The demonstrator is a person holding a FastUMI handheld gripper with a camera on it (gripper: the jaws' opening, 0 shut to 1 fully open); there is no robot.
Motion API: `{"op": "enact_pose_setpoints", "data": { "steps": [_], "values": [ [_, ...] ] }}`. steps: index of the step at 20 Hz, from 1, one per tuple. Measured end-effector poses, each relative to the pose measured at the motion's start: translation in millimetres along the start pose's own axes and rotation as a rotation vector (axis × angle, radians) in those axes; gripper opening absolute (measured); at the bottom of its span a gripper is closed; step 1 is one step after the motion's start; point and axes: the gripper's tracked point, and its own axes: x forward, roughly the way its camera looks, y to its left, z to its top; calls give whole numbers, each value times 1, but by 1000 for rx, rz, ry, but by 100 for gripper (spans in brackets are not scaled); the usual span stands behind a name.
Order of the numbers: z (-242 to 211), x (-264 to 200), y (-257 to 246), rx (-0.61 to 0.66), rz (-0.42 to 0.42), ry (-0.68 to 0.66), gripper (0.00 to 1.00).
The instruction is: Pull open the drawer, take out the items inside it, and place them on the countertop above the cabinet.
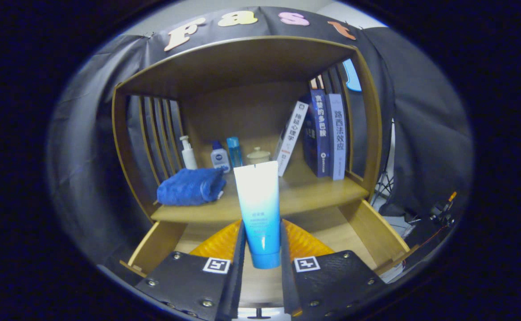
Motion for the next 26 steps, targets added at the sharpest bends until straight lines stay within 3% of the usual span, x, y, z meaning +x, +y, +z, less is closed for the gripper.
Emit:
{"op": "enact_pose_setpoints", "data": {
  "steps": [5,19,26],
  "values": [
    [34,27,19,24,24,-82,38],
    [-46,158,24,123,-12,149,38],
    [-35,201,19,56,-49,63,38]
  ]
}}
